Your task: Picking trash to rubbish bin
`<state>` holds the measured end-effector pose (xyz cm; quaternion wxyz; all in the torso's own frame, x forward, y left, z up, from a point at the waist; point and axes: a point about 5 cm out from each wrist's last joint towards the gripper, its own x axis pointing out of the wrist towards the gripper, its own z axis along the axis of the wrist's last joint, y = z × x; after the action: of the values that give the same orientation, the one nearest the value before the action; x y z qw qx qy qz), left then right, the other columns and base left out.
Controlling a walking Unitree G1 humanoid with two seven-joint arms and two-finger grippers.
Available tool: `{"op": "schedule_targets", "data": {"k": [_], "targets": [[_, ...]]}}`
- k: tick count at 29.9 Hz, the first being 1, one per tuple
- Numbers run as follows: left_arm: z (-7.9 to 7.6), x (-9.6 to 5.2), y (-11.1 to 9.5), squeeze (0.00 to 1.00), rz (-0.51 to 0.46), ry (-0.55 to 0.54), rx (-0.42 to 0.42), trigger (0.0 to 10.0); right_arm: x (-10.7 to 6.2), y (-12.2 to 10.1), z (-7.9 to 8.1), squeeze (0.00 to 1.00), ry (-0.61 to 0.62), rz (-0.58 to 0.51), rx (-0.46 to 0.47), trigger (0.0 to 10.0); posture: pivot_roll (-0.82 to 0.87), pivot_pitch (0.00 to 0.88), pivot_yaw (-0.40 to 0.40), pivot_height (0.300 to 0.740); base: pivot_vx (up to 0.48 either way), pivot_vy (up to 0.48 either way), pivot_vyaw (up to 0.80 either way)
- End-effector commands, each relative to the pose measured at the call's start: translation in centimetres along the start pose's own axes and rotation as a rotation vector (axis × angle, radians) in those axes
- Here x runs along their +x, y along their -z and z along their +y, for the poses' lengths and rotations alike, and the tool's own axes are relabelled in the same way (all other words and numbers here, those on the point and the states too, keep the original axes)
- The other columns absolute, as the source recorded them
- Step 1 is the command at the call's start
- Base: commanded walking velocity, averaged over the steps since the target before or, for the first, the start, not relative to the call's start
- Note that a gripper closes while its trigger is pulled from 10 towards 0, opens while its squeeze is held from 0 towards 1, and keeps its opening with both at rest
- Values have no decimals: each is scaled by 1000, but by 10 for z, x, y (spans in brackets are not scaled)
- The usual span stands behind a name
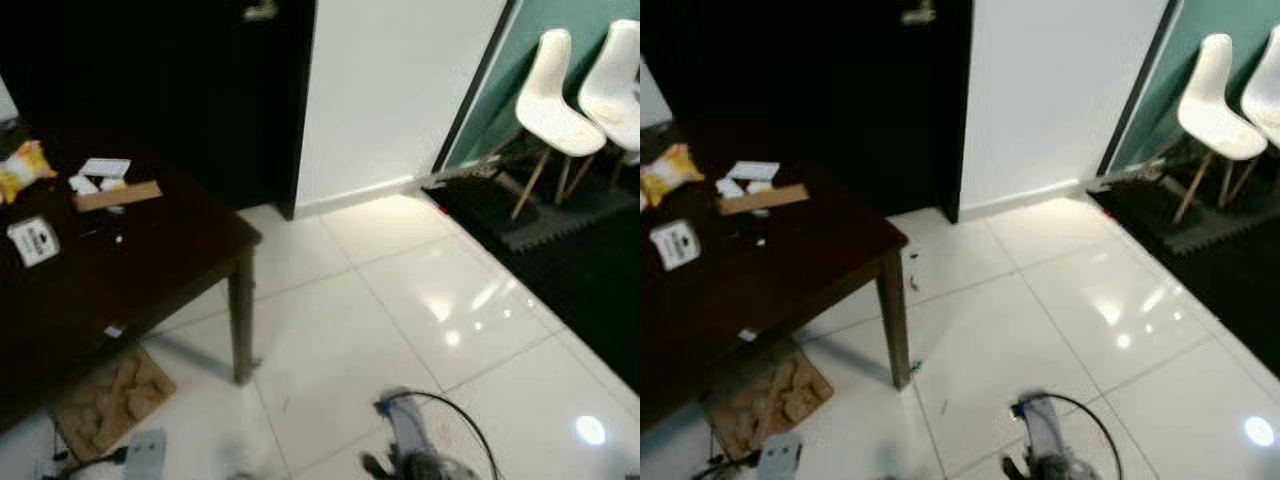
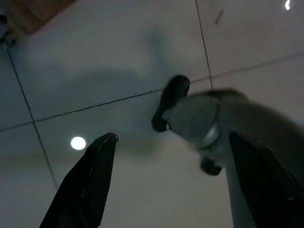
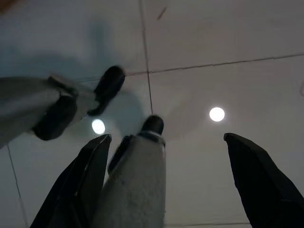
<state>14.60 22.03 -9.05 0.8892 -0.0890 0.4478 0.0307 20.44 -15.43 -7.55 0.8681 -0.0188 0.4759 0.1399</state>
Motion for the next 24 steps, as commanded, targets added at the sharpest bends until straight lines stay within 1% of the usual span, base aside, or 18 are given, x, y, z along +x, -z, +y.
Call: {"op": "schedule_targets", "data": {"k": [1, 3, 5, 6, 8, 13, 14, 15, 17, 18, 19, 20, 21, 24], "targets": [[14, -2, -9, 0, -36, -40, -34, 10000, -1, 7, 0, 0, -3, 35, -20, 10000, 279, 103, -91, 740, 0, 0, 775], [14, -2, -9, 0, -36, -40, -34, 10000, -1, 7, 0, 0, -3, 35, -20, 10000, 279, 103, -91, 740, 0, 0, 775], [18, -2, -15, 0, -57, -51, -34, 10000, 0, 7, 3, 0, -17, 38, -30, 10000, 286, 100, -101, 740, 0, 0, 769], [18, -2, -15, 0, -57, -51, -34, 10000, 0, 7, 3, 0, -17, 38, -30, 10000, 286, 100, -101, 740, 0, 0, 769], [20, -2, -19, 0, -67, -61, -23, 10000, 1, 8, 6, 0, -38, 45, -61, 10000, 287, 102, -103, 740, 0, 0, 775], [16, -1, -20, 0, -64, -50, -24, 10000, 1, 9, 8, 0, -48, 52, -85, 10000, 288, 104, -98, 740, 0, 0, 771], [13, 0, -18, 0, -56, -39, -34, 10000, 1, 9, 8, 0, -49, 52, -83, 10000, 297, 100, -93, 740, 0, 0, 763], [7, 0, -11, 0, -35, -27, -34, 10000, 1, 10, 9, 0, -55, 57, -85, 10000, 323, 94, -89, 740, 0, 0, 756], [5, 0, -7, 0, -26, -26, -31, 10000, 1, 11, 10, 0, -58, 60, -88, 10000, 326, 94, -89, 740, 0, 0, 756], [5, -1, -3, 0, -19, -28, -33, 10000, 1, 12, 11, 0, -62, 66, -94, 10000, 329, 101, -93, 740, 0, 0, 763], [5, -1, -3, 0, -19, -28, -33, 10000, 1, 12, 11, 0, -62, 66, -94, 10000, 329, 101, -93, 740, 0, 0, 763], [7, -4, 8, 0, -3, -53, -32, 10000, 2, 13, 15, 0, -80, 74, -128, 10000, 339, 113, -102, 740, 0, 0, 763], [7, -4, 8, 0, -3, -53, -32, 10000, 2, 13, 15, 0, -80, 74, -128, 10000, 339, 113, -102, 740, 0, 0, 763], [8, -8, 20, 0, 26, -59, -80, 10000, 2, 14, 19, 0, -97, 82, -171, 10000, 341, 118, -104, 740, 0, 0, 756]]}}
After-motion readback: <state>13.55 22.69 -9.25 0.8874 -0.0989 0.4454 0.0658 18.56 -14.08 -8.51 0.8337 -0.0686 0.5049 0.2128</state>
